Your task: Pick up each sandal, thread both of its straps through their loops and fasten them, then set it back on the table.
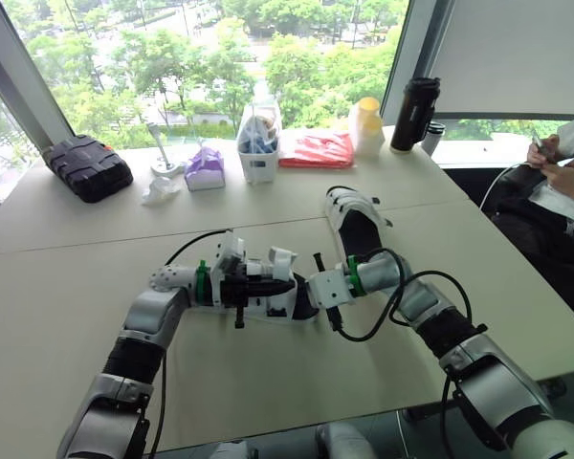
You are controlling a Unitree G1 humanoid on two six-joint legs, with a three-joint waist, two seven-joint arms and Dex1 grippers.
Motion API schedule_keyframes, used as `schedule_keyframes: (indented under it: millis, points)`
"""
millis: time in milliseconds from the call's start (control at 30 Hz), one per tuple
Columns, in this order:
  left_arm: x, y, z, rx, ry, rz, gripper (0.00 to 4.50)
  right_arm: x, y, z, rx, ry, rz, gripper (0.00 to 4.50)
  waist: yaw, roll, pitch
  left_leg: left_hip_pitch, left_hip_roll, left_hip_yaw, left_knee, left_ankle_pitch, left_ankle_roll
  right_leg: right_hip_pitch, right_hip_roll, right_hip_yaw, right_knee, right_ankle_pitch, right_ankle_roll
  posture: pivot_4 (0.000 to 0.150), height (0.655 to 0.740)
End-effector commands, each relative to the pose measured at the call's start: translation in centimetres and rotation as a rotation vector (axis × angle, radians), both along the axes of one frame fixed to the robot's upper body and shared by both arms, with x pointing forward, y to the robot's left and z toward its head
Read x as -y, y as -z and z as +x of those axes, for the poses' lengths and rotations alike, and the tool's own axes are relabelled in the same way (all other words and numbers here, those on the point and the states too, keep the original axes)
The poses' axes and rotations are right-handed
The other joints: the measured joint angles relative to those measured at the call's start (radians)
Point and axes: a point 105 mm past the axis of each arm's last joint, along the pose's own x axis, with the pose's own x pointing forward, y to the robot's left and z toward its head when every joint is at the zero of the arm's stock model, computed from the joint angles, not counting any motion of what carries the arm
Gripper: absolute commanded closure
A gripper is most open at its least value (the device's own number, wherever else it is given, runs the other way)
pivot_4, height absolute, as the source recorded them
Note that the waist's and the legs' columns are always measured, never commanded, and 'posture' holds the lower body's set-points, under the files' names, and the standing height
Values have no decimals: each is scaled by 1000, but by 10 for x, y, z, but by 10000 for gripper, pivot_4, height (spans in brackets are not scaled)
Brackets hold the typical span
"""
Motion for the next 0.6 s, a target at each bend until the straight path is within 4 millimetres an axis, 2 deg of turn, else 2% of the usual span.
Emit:
schedule_keyframes:
  millis: [33,133,333,433,600]
  points:
    - [-1,6,-2,52,30,64,44425,2,22,-7,-54,-7,-82,45000,0,0,0,0,0,0,0,0,0,0,0,0,0,0,0,1500,7400]
    - [1,10,-6,94,58,85,44425,1,22,-6,-54,-7,-79,45000,0,0,0,0,0,0,0,0,0,0,0,0,0,0,0,1500,7400]
    - [6,0,-13,158,92,58,44425,2,22,-6,-53,-5,-81,45000,0,0,0,0,0,0,0,0,0,0,0,0,0,0,0,1500,7400]
    - [5,6,-20,154,122,93,44425,3,22,-6,-53,-5,-84,45000,0,0,0,0,0,0,0,0,0,0,0,0,0,0,0,1500,7400]
    - [-6,33,-23,186,108,210,44425,1,22,-6,-52,-8,-80,45000,0,0,0,0,0,0,-1,0,0,0,0,0,0,0,0,1500,7400]
